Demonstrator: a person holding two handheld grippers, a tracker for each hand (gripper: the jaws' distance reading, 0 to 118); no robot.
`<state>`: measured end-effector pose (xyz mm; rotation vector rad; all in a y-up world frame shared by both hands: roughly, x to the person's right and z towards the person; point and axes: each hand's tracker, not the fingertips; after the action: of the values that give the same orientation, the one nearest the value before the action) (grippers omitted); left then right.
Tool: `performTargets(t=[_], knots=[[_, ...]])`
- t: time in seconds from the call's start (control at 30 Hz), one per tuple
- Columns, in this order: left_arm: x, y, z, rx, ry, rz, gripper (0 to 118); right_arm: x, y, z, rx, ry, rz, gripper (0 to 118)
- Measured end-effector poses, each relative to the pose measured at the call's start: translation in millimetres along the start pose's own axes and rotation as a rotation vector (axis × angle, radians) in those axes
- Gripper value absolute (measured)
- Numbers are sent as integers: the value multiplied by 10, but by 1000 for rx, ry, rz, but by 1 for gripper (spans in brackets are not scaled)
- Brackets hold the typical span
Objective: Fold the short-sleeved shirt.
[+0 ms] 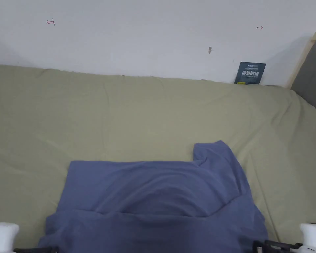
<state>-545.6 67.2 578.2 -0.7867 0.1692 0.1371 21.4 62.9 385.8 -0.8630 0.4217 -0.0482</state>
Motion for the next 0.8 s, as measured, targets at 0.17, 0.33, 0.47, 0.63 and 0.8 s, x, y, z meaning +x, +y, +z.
performTargets(t=[0.17,0.33,0.47,0.63,0.8], knots=[[267,193,536,319,57,6,116,-566,150,581,388,20,151,118],[411,341,425,331,44,36,9,-1063,227,634,505,-2,188,26],[456,436,188,265,-30,51,4,-1180,248,431,452,1,226,1],[225,763,-390,165,-5,28,4,-1195,248,299,417,2,213,1],[-140,1339,-1323,77,9,68,4,-1050,281,100,365,-14,179,1]])
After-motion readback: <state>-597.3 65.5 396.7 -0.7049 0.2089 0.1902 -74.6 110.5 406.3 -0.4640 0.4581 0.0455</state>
